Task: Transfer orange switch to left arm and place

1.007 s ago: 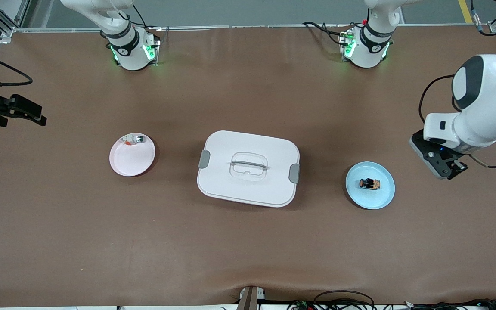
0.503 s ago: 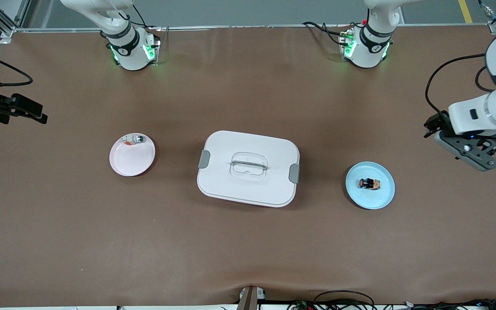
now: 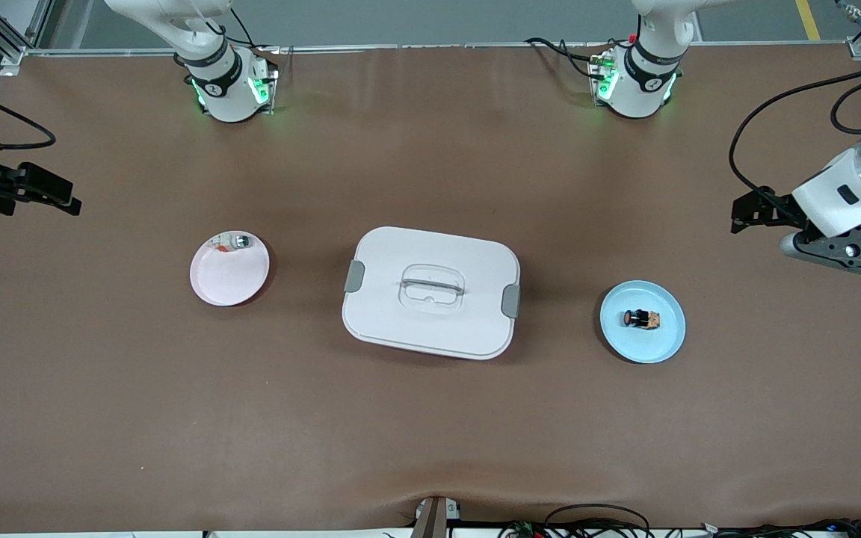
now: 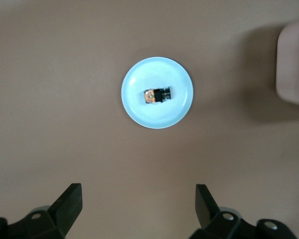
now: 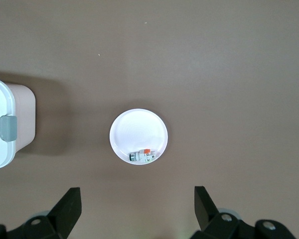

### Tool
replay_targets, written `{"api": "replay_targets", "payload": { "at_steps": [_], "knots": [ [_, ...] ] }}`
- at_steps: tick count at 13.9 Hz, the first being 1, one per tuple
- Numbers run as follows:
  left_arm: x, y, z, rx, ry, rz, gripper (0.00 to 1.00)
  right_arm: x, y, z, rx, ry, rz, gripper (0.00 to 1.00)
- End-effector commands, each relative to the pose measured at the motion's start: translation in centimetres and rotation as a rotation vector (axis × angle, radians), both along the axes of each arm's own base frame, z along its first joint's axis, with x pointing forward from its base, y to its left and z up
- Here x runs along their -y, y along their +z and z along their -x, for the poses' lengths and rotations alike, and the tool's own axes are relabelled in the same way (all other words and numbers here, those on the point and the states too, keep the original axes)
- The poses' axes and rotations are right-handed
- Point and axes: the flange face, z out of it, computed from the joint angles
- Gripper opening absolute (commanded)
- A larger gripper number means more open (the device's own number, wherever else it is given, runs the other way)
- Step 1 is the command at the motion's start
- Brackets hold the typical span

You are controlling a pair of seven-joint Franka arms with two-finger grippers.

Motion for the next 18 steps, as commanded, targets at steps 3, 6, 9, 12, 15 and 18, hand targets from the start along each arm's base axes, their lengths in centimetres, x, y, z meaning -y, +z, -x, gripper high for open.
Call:
{"api": "replay_targets", "payload": {
  "at_steps": [3, 6, 9, 12, 15, 18],
  "knots": [
    [1.0, 2.7, 1.4, 0.016, 0.242, -0.012, 1.00, -0.3, 0.9, 1.0, 0.018, -0.010, -0.013, 1.00],
    [-0.6, 4.4, 1.0, 0.056, 0.265, -0.022, 1.00, 0.2, 1.0, 0.8, 0.037, -0.019, -0.008, 1.00],
    [-2.2, 4.7, 0.8, 0.070, 0.272, -0.067, 1.00, 0.8, 1.1, 0.9, 0.038, -0.029, -0.008, 1.00],
    [-2.7, 4.5, 0.8, 0.060, 0.241, -0.073, 1.00, 0.6, 1.1, 0.8, 0.045, -0.027, -0.011, 1.00],
    [-3.7, 5.4, 1.5, 0.054, 0.272, -0.069, 1.00, 0.4, 1.1, 0.8, 0.039, -0.079, -0.012, 1.00],
    [-3.3, 7.0, 3.1, 0.041, 0.274, -0.091, 1.00, 0.1, 1.1, 0.8, 0.039, -0.104, -0.009, 1.00]
  ]
}}
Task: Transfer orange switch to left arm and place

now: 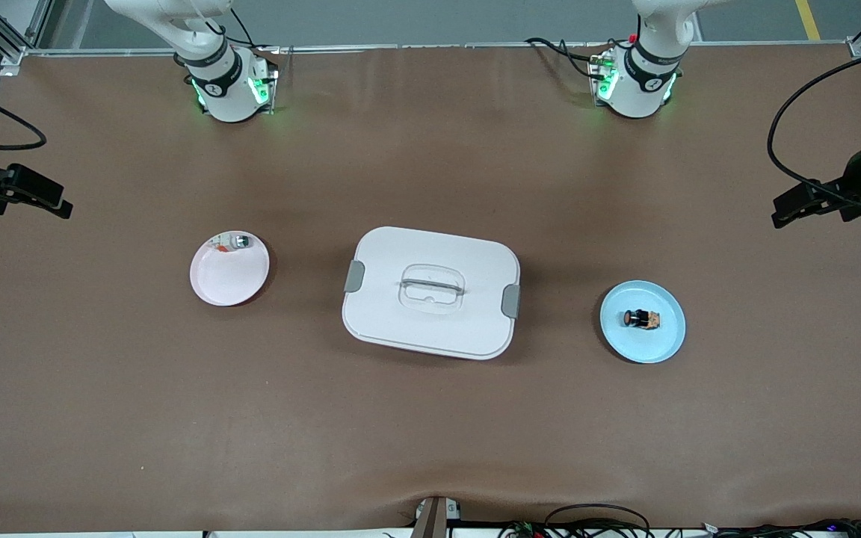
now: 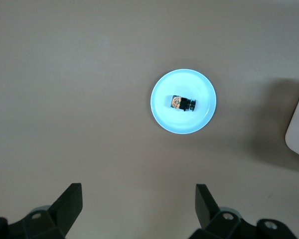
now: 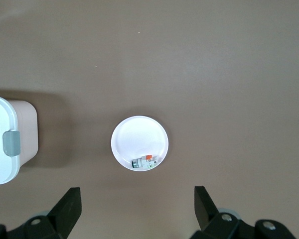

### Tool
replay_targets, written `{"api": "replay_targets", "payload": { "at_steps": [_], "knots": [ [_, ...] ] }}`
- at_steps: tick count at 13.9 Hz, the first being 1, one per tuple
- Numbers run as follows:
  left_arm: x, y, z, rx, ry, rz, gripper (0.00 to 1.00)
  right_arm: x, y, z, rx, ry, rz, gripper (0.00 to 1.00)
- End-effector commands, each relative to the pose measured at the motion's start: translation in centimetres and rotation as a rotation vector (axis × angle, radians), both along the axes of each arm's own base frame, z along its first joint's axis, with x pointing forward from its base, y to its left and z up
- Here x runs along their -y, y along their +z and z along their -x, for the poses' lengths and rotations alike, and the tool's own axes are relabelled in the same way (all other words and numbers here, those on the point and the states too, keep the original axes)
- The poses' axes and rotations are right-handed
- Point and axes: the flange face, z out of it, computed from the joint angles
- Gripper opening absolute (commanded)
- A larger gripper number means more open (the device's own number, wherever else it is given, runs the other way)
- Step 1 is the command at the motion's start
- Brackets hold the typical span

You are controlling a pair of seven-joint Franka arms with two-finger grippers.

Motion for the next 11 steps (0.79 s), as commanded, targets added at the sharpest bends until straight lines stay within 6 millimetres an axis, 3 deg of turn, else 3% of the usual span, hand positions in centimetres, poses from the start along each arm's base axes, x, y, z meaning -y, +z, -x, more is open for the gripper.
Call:
{"api": "replay_targets", "payload": {
  "at_steps": [1, 9, 11],
  "knots": [
    [0.4, 2.0, 1.9, -0.015, -0.012, -0.029, 1.00, -0.2, 0.4, 0.8, 0.009, -0.022, -0.014, 1.00],
    [1.5, 4.1, 3.1, 0.022, -0.041, -0.028, 1.00, -0.1, 0.4, 0.8, 0.012, 0.032, -0.015, 1.00],
    [3.8, 4.2, 4.2, 0.017, -0.073, -0.029, 1.00, -0.1, 0.4, 0.8, 0.013, 0.032, -0.015, 1.00]
  ]
}}
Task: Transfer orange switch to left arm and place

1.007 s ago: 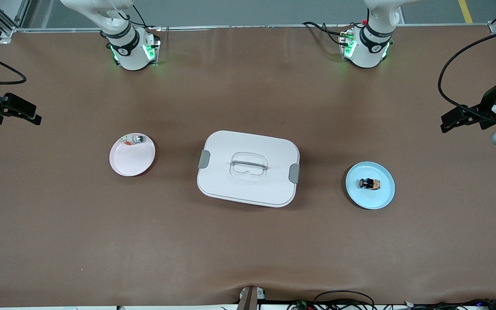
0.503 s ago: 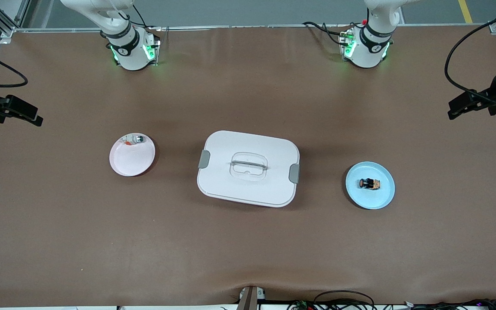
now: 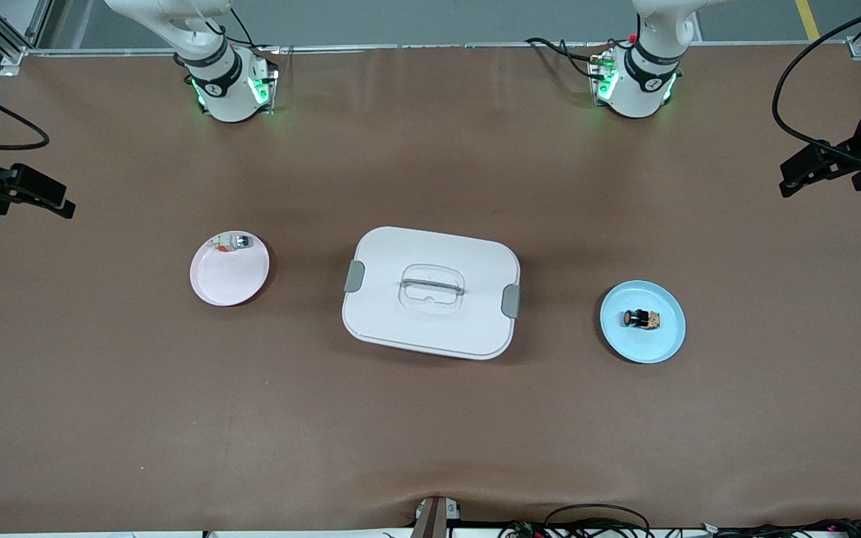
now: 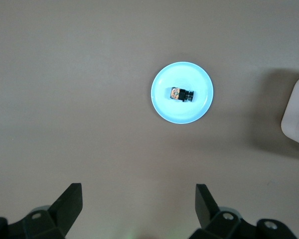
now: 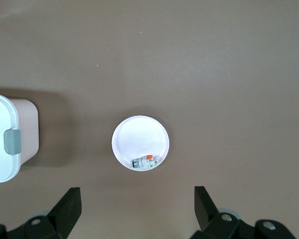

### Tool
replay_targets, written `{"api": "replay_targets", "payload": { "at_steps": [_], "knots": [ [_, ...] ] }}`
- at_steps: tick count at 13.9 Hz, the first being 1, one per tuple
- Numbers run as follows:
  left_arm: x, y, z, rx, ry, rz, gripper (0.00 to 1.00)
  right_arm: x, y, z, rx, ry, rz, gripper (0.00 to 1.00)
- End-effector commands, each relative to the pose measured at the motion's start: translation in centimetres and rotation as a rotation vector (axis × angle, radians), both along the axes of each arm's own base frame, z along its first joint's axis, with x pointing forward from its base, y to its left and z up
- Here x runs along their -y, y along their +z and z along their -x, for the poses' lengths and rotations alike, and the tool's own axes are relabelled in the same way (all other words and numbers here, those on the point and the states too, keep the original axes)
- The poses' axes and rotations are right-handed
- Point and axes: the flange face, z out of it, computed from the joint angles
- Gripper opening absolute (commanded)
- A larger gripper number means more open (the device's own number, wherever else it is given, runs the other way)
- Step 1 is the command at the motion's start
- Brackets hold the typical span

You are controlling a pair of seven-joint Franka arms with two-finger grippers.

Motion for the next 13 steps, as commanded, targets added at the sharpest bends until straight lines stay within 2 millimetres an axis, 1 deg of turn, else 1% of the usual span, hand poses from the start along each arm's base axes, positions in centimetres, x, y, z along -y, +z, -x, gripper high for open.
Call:
{"api": "replay_targets", "payload": {
  "at_steps": [1, 2, 4, 6, 8, 10, 13],
  "knots": [
    [2.0, 0.9, 2.2, -0.008, -0.027, -0.011, 1.00, -0.1, 0.4, 0.8, 0.014, 0.013, -0.014, 1.00],
    [2.3, 1.0, 2.7, -0.012, -0.034, -0.010, 1.00, 0.0, 0.4, 0.8, 0.014, 0.013, -0.014, 1.00],
    [1.9, 1.0, 3.7, -0.014, -0.030, -0.003, 1.00, 0.0, 0.5, 0.8, 0.015, 0.010, -0.013, 1.00],
    [2.4, 0.8, 4.8, -0.013, -0.041, -0.001, 1.00, -0.1, 0.5, 0.8, 0.015, 0.011, -0.014, 1.00],
    [2.1, 0.7, 5.8, 0.014, -0.041, 0.003, 1.00, -0.1, 0.5, 0.8, 0.015, 0.011, -0.014, 1.00],
    [2.7, 1.0, 5.8, 0.028, -0.041, 0.044, 1.00, 0.0, 0.5, 0.8, 0.015, 0.010, -0.013, 1.00],
    [2.5, 0.8, 5.5, 0.018, -0.045, 0.051, 1.00, 0.1, 0.5, 0.8, 0.015, 0.008, -0.013, 1.00]
  ]
}}
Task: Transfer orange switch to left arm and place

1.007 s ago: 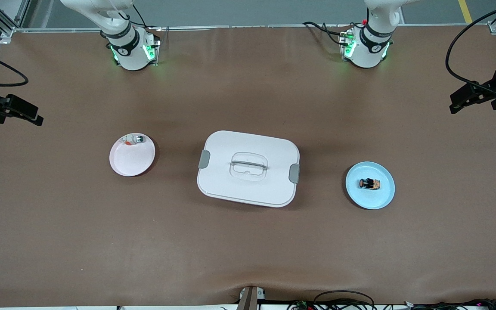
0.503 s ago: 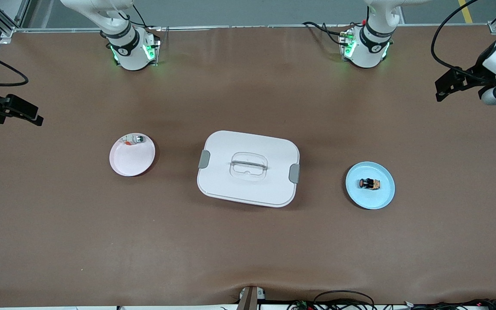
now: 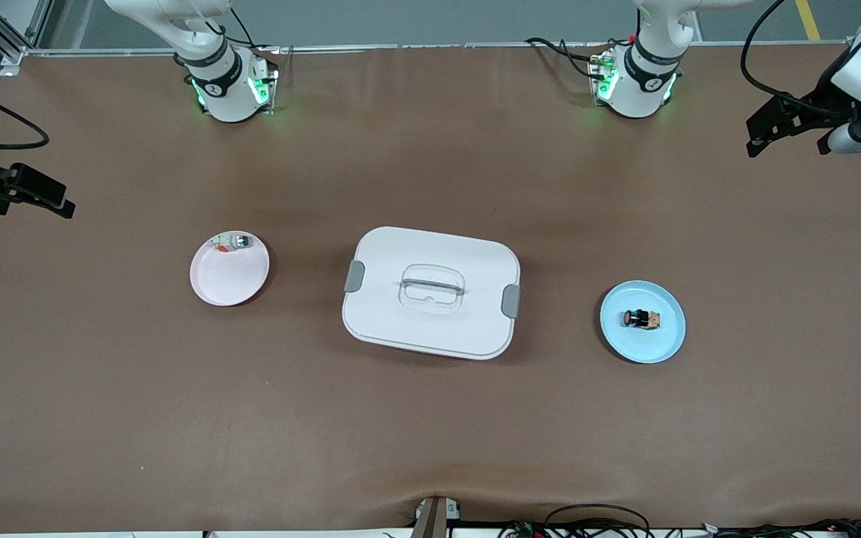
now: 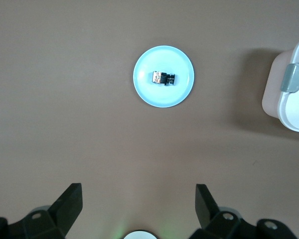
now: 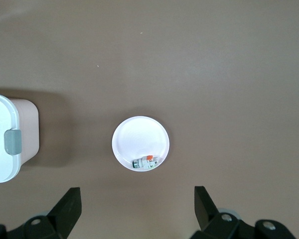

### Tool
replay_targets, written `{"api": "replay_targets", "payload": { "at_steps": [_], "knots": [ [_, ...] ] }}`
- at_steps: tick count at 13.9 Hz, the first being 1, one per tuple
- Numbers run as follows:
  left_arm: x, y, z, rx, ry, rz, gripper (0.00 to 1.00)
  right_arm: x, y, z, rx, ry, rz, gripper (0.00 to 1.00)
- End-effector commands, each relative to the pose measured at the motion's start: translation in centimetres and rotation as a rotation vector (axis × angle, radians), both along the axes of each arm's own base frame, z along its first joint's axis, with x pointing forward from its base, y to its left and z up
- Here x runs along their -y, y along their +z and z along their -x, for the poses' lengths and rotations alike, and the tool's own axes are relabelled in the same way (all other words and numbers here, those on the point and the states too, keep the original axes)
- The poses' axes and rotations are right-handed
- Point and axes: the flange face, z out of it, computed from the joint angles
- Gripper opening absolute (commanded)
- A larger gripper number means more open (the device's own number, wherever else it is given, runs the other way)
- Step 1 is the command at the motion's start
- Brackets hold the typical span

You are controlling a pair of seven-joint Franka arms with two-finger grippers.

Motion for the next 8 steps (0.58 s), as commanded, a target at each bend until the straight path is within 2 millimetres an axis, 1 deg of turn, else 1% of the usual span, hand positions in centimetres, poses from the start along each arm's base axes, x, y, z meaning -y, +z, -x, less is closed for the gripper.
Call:
{"api": "replay_targets", "payload": {
  "at_steps": [1, 2, 3, 5, 8],
  "knots": [
    [0.11, 0.08, 0.19, 0.011, -0.007, 0.016, 1.00, 0.24, 0.34, 0.76, 0.011, 0.005, -0.013, 1.00],
    [0.61, 0.38, -0.07, 0.015, -0.015, 0.016, 1.00, 0.24, 0.34, 0.76, 0.011, 0.005, -0.013, 1.00],
    [0.58, 0.31, -0.19, -0.003, -0.015, 0.014, 1.00, 0.24, 0.34, 0.76, 0.011, 0.005, -0.013, 1.00],
    [0.51, 0.48, -0.28, -0.007, -0.013, 0.008, 1.00, 0.24, 0.38, 0.71, 0.015, 0.005, -0.013, 1.00],
    [-0.11, -0.02, -0.24, -0.036, 0.014, 0.002, 1.00, 0.16, 0.40, 0.69, 0.017, 0.006, -0.013, 1.00]
  ]
}}
